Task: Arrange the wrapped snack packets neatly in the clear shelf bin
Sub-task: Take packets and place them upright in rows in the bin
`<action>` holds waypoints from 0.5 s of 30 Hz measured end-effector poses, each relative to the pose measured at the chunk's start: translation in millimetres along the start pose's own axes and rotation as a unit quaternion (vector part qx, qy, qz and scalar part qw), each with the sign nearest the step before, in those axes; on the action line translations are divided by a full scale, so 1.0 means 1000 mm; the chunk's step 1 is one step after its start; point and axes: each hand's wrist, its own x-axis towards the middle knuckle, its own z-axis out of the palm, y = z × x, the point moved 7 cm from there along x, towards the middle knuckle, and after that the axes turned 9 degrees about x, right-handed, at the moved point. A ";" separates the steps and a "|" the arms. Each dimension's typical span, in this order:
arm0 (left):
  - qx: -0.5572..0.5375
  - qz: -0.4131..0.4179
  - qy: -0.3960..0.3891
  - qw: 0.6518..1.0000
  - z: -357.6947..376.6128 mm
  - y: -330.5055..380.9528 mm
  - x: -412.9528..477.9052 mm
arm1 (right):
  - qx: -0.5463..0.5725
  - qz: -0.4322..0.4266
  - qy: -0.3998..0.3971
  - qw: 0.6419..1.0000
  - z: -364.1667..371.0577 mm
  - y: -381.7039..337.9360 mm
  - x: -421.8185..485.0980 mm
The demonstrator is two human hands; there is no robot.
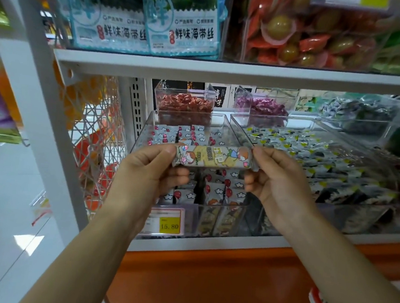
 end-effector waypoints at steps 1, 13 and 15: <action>0.023 0.013 0.011 1.000 0.000 0.002 -0.001 | 0.009 0.004 0.004 1.000 0.000 0.001 0.000; 0.209 0.110 0.097 0.967 -0.013 0.018 -0.002 | 0.106 0.055 -0.045 0.992 0.010 0.002 0.000; 0.201 0.097 0.092 0.970 -0.015 0.015 -0.001 | 0.113 0.063 -0.059 0.990 0.012 0.002 0.000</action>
